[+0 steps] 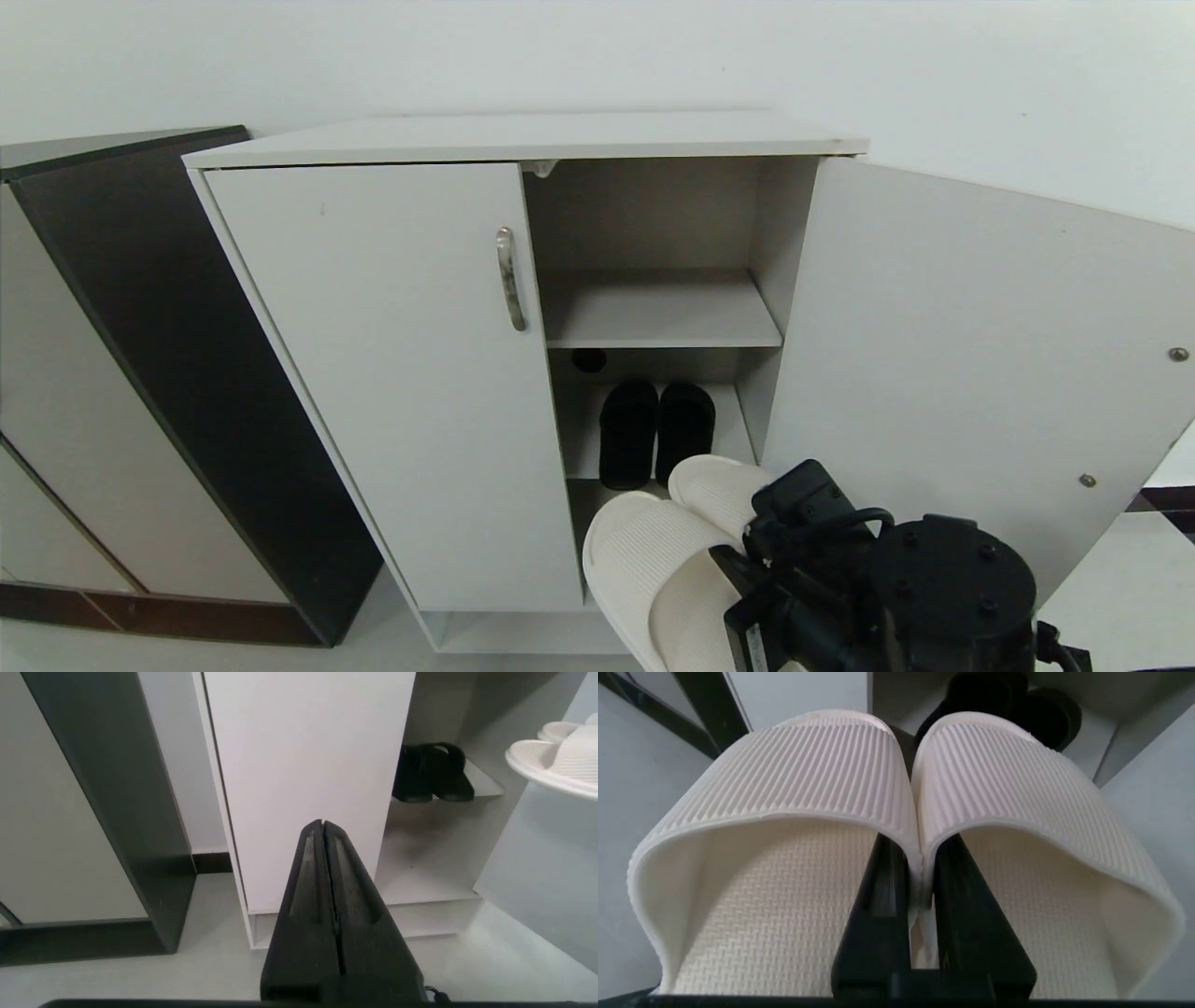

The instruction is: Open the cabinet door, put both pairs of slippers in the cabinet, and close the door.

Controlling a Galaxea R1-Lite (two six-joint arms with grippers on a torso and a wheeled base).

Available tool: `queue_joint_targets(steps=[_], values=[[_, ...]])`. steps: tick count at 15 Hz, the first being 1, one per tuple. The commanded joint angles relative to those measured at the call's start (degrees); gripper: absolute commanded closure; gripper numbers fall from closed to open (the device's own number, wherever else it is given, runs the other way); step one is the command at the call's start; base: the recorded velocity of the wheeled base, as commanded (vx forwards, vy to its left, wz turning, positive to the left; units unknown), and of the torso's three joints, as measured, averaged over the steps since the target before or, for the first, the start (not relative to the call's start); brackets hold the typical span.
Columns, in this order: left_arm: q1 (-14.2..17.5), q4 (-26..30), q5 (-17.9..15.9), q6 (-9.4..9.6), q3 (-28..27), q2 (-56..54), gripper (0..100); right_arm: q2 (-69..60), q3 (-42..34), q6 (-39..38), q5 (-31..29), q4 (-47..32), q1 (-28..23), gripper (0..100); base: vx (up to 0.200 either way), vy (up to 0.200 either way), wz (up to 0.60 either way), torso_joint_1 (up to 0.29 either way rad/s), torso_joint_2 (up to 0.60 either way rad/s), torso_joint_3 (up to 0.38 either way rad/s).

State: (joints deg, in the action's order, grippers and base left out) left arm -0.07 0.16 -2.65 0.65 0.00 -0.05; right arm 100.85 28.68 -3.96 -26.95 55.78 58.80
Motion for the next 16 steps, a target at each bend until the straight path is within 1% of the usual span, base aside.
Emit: queue_joint_targets(steps=[1, 2, 3, 4, 5, 7, 9, 10, 12, 16], values=[[0.0, 0.0, 0.0, 0.06, 0.0, 0.0, 100, 3.8, 5.9, 0.0, -5.7, -0.9, 0.4, 100, 0.0, 0.0, 0.0, 0.0, 0.0, 0.0], [0.0, 0.0, 0.0, -0.03, 0.0, 0.0, 100, 8.1, 13.8, -0.7, -13.3, -3.8, 0.4, 100, 0.0, 0.0, 0.0, 0.0, 0.0, 0.0], [0.0, 0.0, 0.0, -0.03, 0.0, 0.0, 100, 9.7, 18.2, -1.4, -15.8, -6.2, -0.1, 100, 0.0, 0.0, 0.0, 0.0, 0.0, 0.0], [0.0, 0.0, 0.0, -0.03, 0.0, 0.0, 100, 9.8, 20.2, -1.9, -16.3, -8.2, -0.4, 100, 0.0, 0.0, 0.0, 0.0, 0.0, 0.0], [0.0, 0.0, 0.0, -0.03, 0.0, 0.0, 100, 8.7, 25.0, -4.2, -16.7, -16.6, -1.1, 100, 0.0, 0.0, 0.0, 0.0, 0.0, 0.0], [0.0, 0.0, 0.0, -0.03, 0.0, 0.0, 100, 6.7, 32.3, -7.7, -19.3, -28.2, -1.1, 100, 0.0, 0.0, 0.0, 0.0, 0.0, 0.0], [0.0, 0.0, 0.0, -0.03, 0.0, 0.0, 100, 7.0, 40.0, -9.6, -22.6, -34.7, -0.9, 100, 0.0, 0.0, 0.0, 0.0, 0.0, 0.0], [0.0, 0.0, 0.0, -0.03, 0.0, 0.0, 100, 7.1, 42.4, -9.6, -22.9, -36.5, -0.9, 100, 0.0, 0.0, 0.0, 0.0, 0.0, 0.0], [0.0, 0.0, 0.0, -0.03, 0.0, 0.0, 100, 8.3, 45.8, -9.7, -23.1, -37.2, -1.0, 100, 0.0, 0.0, 0.0, 0.0, 0.0, 0.0], [0.0, 0.0, 0.0, 0.06, 0.0, 0.0, 100, 10.3, 46.2, -9.6, -23.5, -37.2, -1.3, 100, 0.0, 0.0, 0.0, 0.0, 0.0, 0.0]])
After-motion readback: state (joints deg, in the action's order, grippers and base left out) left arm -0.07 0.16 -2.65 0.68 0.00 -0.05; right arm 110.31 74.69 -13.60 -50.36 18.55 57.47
